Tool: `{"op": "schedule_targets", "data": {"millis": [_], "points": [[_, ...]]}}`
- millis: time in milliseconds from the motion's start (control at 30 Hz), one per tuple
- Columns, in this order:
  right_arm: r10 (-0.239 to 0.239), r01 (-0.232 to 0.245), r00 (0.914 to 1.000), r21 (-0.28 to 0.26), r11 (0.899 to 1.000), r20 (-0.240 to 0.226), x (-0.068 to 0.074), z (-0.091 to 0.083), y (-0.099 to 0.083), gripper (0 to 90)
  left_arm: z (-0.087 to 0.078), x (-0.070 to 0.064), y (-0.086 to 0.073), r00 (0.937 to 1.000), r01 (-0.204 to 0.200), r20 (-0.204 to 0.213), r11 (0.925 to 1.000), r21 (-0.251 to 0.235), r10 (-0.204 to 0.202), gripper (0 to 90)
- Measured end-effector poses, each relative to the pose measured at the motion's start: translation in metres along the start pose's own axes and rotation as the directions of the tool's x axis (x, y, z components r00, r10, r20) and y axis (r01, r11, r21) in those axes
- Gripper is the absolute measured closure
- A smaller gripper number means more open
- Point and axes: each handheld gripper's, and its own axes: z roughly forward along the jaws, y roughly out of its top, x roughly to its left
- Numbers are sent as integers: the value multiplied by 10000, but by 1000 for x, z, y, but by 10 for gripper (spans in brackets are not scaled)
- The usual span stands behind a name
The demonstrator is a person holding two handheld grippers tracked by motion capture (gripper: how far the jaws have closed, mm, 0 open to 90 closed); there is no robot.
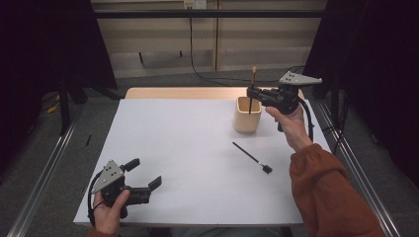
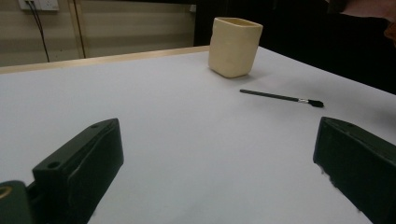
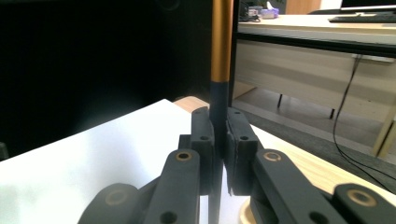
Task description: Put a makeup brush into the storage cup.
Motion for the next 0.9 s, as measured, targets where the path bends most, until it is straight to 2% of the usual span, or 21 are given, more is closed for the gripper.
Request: {"op": "schedule_targets", "data": {"millis": [167,300,633,900], "points": [[102,-103,9997,54,9999,228,-7,5,-2,835,-1,0,0,10000,-25,-38,10000,-18,24,16],[211,-208,9995,-144,9997,230,-10,8,-4,835,0,0,0,10000,-43,-32,10000,-21,43,16],[254,-265,9959,111,9996,872,-26,22,-7,835,-1,0,1,9999,-17,117,10000,-66,18,16],[416,-433,9933,140,9990,1074,-36,29,-13,834,-1,0,1,9999,-93,115,10000,-20,93,17]]}}
